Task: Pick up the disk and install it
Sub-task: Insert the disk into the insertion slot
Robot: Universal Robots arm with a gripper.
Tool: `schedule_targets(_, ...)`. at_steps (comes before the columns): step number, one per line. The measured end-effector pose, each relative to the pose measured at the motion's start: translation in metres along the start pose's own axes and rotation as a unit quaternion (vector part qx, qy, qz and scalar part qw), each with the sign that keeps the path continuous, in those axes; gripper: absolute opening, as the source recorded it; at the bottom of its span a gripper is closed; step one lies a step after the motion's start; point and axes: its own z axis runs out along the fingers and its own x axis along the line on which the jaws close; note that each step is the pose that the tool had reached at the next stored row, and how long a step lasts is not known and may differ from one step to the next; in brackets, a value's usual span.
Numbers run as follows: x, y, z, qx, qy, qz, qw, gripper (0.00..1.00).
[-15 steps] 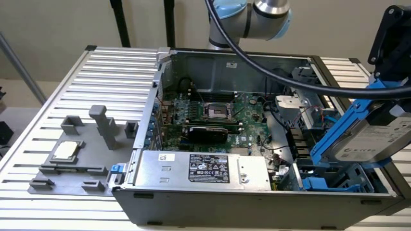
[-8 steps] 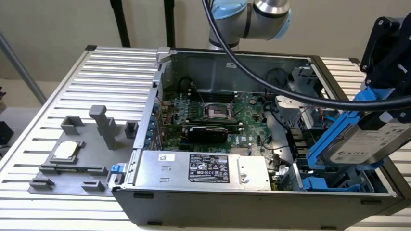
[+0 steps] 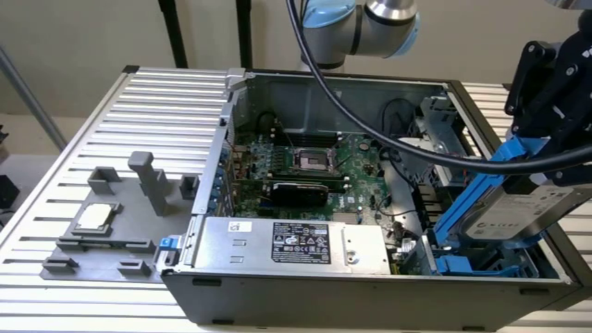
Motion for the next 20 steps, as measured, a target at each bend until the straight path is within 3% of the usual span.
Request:
schedule_targets(10, 0.001, -0.0002, 0.0106, -0.0017, 0.0009, 0.000, 1.0000, 0.33)
schedule_targets(20, 0.001, -0.0034, 0.0145, -0.0059, 0.0011, 0.000, 1.0000, 0.33)
